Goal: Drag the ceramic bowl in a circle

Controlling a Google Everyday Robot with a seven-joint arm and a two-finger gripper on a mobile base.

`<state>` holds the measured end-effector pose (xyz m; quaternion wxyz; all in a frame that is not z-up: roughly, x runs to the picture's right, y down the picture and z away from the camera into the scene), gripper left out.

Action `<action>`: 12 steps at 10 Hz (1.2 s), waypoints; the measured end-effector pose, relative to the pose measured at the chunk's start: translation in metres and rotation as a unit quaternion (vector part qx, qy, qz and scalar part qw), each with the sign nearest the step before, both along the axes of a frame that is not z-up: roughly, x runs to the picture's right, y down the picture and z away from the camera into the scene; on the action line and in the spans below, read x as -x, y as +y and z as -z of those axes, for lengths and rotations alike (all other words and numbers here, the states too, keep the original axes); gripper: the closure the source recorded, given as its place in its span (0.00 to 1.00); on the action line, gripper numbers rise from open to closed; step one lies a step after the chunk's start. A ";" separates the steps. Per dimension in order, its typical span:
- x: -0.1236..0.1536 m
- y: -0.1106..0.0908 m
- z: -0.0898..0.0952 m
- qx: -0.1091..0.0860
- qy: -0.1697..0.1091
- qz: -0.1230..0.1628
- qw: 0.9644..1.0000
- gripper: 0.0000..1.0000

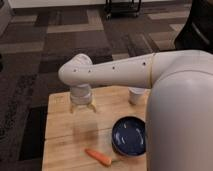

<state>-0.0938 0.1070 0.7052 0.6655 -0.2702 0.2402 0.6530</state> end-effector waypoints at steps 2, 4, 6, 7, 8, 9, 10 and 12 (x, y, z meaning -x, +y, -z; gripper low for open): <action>-0.022 0.010 -0.004 0.014 0.015 -0.031 0.999 0.35; -0.058 0.023 -0.007 0.030 0.043 -0.059 0.997 0.35; -0.113 0.043 -0.005 0.049 0.097 -0.084 0.991 0.35; -0.131 0.049 -0.002 0.054 0.117 -0.092 0.987 0.35; -0.163 0.058 0.005 0.063 0.156 -0.103 0.980 0.35; -0.180 0.063 0.012 0.067 0.180 -0.109 0.975 0.35; -0.185 0.066 0.015 0.069 0.188 -0.110 0.973 0.35; -0.179 0.070 0.018 0.076 0.189 -0.101 0.974 0.35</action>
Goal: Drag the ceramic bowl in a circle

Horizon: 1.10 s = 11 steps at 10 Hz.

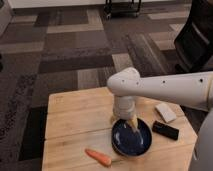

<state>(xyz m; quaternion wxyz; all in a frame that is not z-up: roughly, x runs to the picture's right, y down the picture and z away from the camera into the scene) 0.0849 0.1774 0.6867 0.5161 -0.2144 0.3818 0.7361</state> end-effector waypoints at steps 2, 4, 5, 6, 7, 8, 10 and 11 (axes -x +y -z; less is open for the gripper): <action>0.000 0.000 0.000 0.000 0.000 0.000 1.000 0.35; 0.001 0.000 0.000 0.000 -0.001 0.001 1.000 0.35; 0.001 0.000 0.000 0.000 -0.001 0.000 1.000 0.35; 0.002 0.000 0.000 0.000 -0.002 0.001 1.000 0.35; 0.003 0.000 -0.002 0.002 -0.004 0.007 1.000 0.35; 0.010 -0.001 -0.007 0.002 -0.009 0.016 1.000 0.35; 0.012 -0.019 -0.025 -0.015 -0.008 0.018 1.000 0.35; 0.010 -0.029 -0.033 -0.027 -0.007 0.009 1.000 0.35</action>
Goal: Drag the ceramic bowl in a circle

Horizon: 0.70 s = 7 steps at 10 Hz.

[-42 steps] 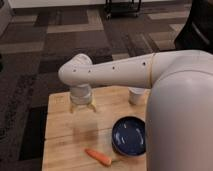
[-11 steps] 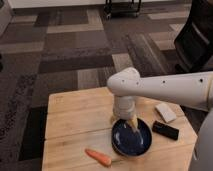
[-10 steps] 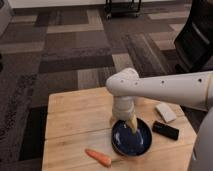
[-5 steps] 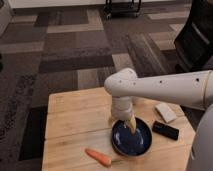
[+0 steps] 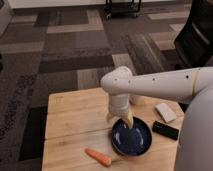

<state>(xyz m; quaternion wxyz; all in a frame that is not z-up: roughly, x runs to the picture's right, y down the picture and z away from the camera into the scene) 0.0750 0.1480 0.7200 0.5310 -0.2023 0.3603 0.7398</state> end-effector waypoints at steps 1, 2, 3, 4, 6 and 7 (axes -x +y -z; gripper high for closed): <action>-0.001 -0.003 -0.003 -0.003 0.000 -0.006 1.000 0.35; -0.005 -0.008 -0.010 -0.008 0.002 -0.014 1.000 0.35; -0.019 -0.013 -0.022 -0.013 0.014 -0.030 0.999 0.35; -0.032 -0.014 -0.031 -0.015 0.023 -0.042 0.999 0.35; -0.060 -0.020 -0.046 -0.022 0.043 -0.061 0.997 0.35; -0.075 -0.027 -0.049 -0.029 0.053 -0.067 0.996 0.35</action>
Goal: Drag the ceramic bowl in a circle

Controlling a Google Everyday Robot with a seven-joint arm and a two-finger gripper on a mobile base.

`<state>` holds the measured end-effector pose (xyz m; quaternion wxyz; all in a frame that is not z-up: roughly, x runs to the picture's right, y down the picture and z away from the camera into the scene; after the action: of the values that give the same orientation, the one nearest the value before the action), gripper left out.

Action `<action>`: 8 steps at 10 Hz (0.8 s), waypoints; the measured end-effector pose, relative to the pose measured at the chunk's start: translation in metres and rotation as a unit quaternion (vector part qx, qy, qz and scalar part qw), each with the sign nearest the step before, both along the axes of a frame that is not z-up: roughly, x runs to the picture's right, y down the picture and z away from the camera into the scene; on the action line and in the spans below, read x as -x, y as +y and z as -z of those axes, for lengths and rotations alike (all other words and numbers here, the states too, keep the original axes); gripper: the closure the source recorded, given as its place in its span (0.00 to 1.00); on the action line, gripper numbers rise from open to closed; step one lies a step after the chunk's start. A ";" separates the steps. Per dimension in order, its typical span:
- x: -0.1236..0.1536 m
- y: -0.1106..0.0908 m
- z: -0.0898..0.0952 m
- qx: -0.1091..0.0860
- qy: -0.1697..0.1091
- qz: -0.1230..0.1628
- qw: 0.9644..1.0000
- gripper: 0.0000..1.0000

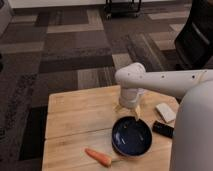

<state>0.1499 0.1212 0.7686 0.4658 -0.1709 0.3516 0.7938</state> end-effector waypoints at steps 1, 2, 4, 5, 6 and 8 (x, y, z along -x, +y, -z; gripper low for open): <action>-0.016 -0.005 0.003 -0.006 0.013 -0.007 1.000 0.35; -0.022 -0.006 0.006 -0.007 0.018 -0.010 1.000 0.35; -0.054 0.005 0.027 -0.004 0.060 -0.032 0.998 0.35; -0.064 0.012 0.034 -0.001 0.075 -0.038 0.996 0.35; -0.076 0.020 0.044 0.003 0.096 -0.046 0.994 0.35; -0.105 0.041 0.073 0.012 0.151 -0.060 0.987 0.35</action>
<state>0.2545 0.1619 0.6953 0.3571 -0.0757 0.4165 0.8326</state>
